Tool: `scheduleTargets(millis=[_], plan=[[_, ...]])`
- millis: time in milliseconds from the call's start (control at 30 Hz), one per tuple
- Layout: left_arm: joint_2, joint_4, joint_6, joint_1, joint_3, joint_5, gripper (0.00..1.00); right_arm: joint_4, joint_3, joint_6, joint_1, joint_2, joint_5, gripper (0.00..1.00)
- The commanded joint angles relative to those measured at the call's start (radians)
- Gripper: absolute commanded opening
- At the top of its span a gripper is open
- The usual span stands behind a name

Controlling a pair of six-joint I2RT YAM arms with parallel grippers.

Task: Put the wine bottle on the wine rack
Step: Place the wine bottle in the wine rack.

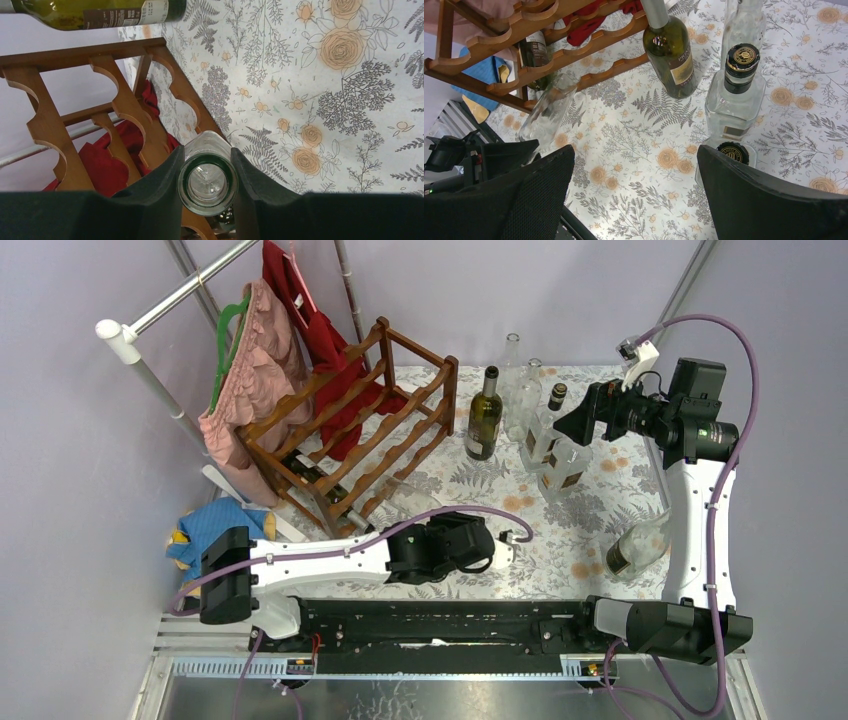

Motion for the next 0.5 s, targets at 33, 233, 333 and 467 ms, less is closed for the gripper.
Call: scheduleTargets(millis=[33, 233, 333, 467], plan=[[-0.029, -0.007, 0.004, 0.027, -0.01, -0.08, 0.0, 0.036, -0.001, 0.014, -0.003, -0.022, -0.022, 1.0], [-0.037, 0.013, 0.015, 0.058, -0.044, -0.082, 0.0, 0.033, -0.003, 0.014, -0.003, -0.026, -0.023, 1.0], [-0.046, 0.054, 0.051, 0.073, -0.075, -0.089, 0.0, 0.031, -0.005, 0.013, -0.003, -0.028, -0.023, 1.0], [-0.042, 0.093, 0.072, 0.09, -0.098, -0.09, 0.0, 0.03, -0.005, 0.013, -0.003, -0.031, -0.022, 1.0]])
